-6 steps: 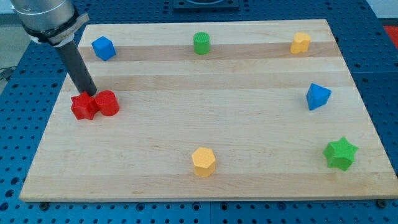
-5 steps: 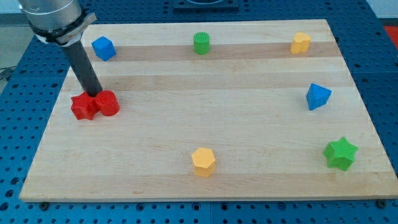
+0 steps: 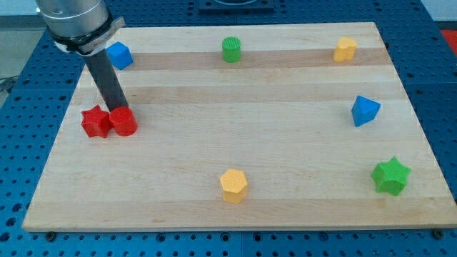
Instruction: Slightly push the red circle towards bottom
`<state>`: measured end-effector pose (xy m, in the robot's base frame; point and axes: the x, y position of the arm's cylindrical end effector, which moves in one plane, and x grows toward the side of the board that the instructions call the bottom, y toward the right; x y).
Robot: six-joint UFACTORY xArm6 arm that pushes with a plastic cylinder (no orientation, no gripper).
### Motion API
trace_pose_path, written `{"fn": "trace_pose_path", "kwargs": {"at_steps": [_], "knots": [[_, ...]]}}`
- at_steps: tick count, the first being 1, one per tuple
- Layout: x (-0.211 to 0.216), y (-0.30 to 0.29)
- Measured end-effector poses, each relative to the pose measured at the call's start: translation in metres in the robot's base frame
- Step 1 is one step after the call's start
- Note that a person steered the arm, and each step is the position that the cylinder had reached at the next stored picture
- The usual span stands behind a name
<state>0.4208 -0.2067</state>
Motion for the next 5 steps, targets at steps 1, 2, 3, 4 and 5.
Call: {"fn": "trace_pose_path", "kwargs": {"at_steps": [1, 2, 3, 4, 5], "knots": [[0.0, 0.0], [-0.018, 0.007], [-0.074, 0.077], [-0.14, 0.13], [-0.147, 0.131]]}}
